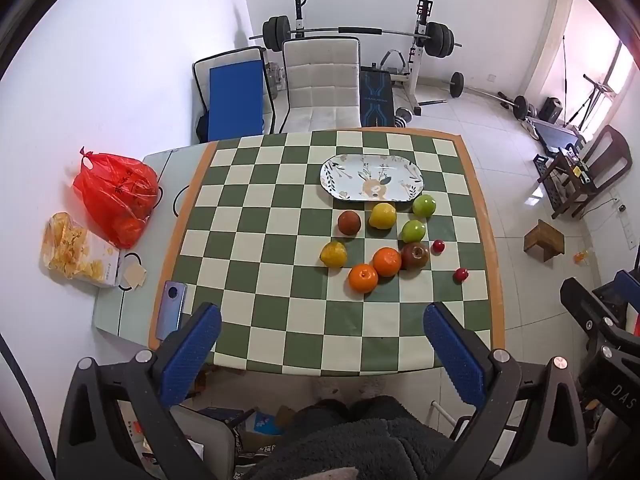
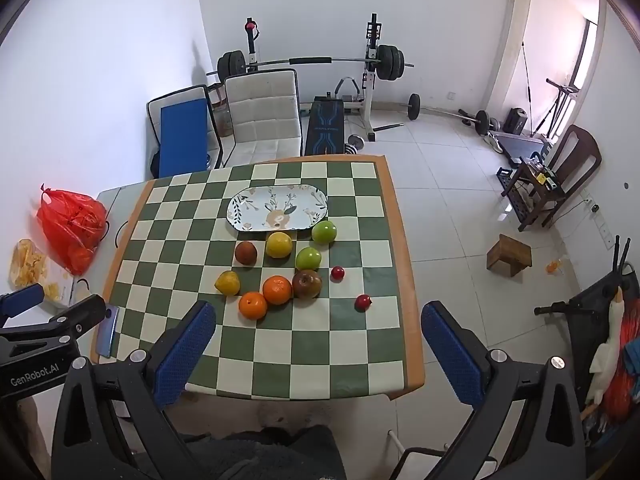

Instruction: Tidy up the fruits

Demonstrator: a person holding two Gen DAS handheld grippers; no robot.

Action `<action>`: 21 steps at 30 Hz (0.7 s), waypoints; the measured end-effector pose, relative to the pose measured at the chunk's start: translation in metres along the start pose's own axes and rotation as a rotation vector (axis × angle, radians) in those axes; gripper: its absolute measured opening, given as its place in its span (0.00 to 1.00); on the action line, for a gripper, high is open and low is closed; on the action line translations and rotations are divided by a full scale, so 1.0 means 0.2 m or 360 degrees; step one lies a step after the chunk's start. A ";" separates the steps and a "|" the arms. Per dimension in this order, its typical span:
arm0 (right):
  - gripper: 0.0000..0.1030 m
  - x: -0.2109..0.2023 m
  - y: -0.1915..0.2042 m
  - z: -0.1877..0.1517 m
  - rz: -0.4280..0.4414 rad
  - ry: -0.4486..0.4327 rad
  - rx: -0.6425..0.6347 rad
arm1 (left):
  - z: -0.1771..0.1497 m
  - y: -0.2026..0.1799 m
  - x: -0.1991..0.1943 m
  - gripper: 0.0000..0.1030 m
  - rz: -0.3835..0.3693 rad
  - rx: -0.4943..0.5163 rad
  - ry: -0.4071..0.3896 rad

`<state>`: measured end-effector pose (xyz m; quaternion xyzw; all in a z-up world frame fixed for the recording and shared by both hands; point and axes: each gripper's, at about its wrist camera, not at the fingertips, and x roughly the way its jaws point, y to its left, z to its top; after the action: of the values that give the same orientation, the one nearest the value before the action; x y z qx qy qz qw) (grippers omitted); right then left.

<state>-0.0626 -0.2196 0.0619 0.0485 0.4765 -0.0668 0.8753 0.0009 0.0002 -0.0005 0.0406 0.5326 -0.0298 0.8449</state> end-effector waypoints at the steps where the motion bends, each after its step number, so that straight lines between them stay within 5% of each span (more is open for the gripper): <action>1: 1.00 0.00 0.00 0.00 0.0008 -0.0009 0.0003 | 0.00 0.00 0.00 1.00 0.0000 -0.0005 -0.0015; 21: 1.00 0.03 -0.02 -0.05 0.0008 0.0007 -0.0010 | 0.00 0.00 0.00 1.00 0.0000 -0.0001 -0.0017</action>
<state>-0.0683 -0.2220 0.0507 0.0470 0.4785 -0.0630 0.8746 0.0006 -0.0002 0.0002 0.0403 0.5281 -0.0299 0.8477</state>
